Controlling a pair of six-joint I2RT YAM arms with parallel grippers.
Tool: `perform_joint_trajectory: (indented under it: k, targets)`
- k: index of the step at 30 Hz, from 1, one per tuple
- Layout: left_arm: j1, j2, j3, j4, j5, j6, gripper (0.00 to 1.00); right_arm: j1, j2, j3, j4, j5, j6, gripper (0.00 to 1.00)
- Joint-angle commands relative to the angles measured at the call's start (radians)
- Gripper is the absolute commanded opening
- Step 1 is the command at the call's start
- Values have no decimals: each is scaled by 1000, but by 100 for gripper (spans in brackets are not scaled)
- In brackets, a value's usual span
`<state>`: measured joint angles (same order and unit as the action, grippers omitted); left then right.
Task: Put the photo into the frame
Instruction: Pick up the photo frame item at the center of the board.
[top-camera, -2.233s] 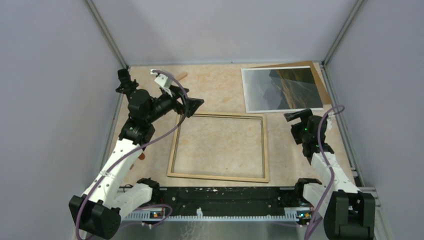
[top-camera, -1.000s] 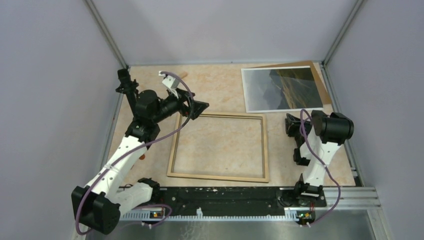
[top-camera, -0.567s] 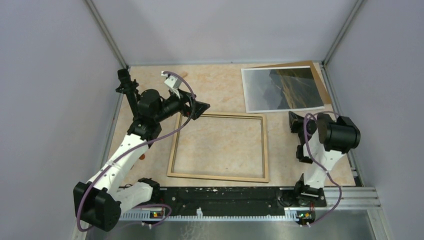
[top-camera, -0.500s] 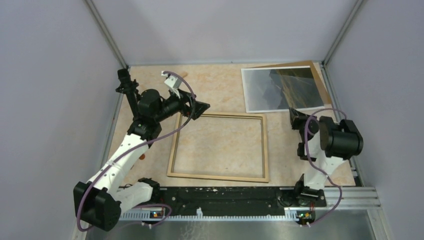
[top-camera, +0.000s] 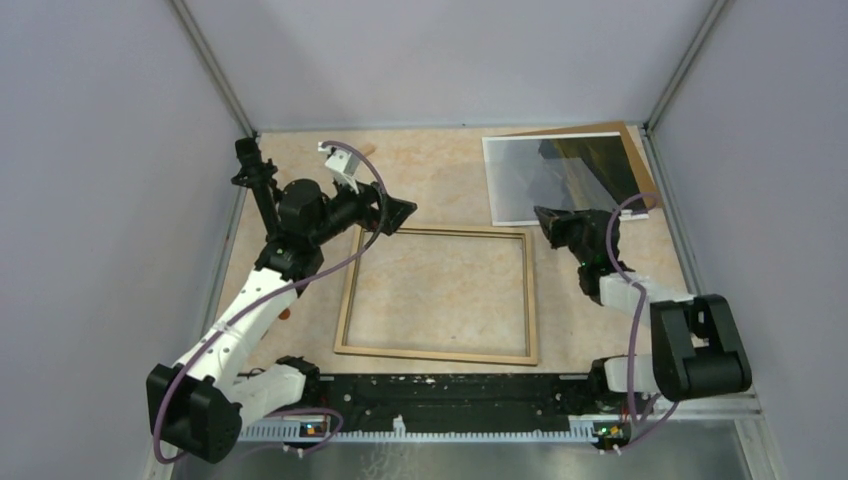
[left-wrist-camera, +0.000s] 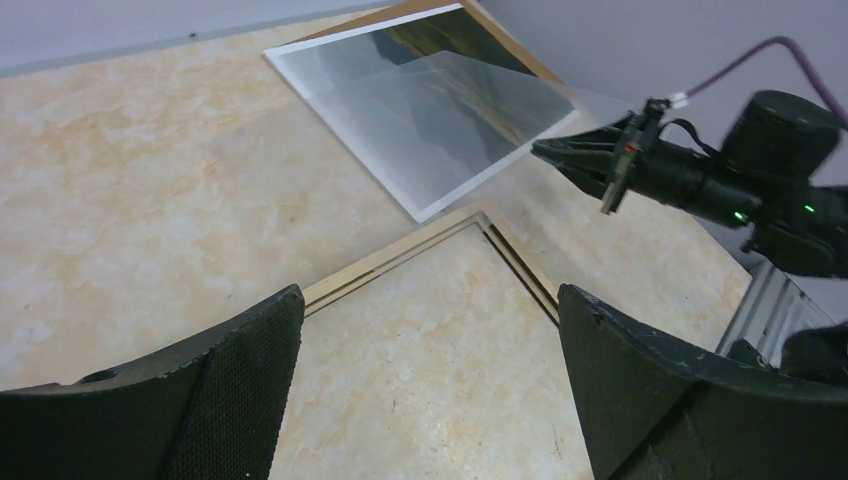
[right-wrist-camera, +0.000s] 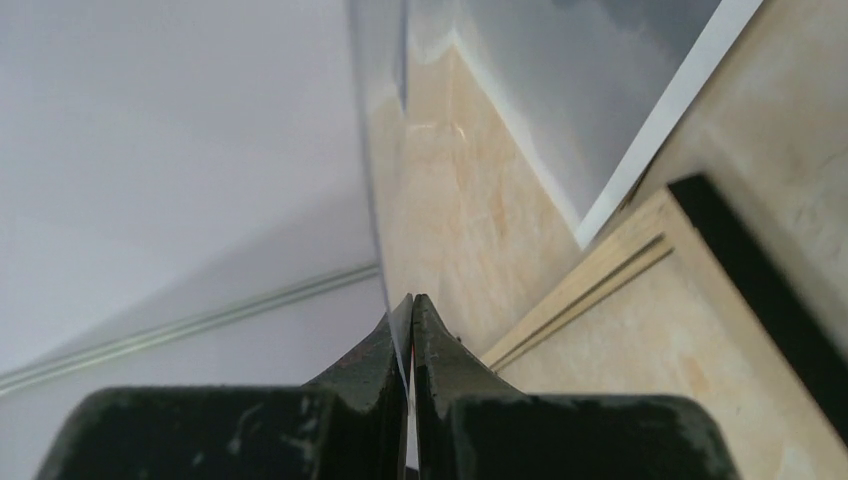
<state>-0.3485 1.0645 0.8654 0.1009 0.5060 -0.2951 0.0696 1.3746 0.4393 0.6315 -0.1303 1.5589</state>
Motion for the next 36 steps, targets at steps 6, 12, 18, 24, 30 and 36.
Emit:
perform_joint_trajectory:
  k: [6, 12, 18, 24, 30, 36]
  targets:
    - [-11, -15, -73, -189, -362, -567, 98, 189, -147, 73, -298, 205, 74, 0]
    - [-10, 41, -190, 23, -141, -857, 97, 233, -180, 58, -310, 235, 87, 0]
    - [-10, 192, -256, 211, 34, -1062, 89, 287, -181, 34, -288, 264, 116, 0]
    - [-16, 368, -332, 566, 98, -1231, 73, 316, -183, 20, -270, 269, 131, 0]
    - [-23, 426, -369, 709, 34, -1240, 65, 327, -187, 6, -269, 280, 133, 0]
    - [-29, 520, -394, 920, 69, -1320, 50, 329, -182, -14, -251, 287, 146, 0]
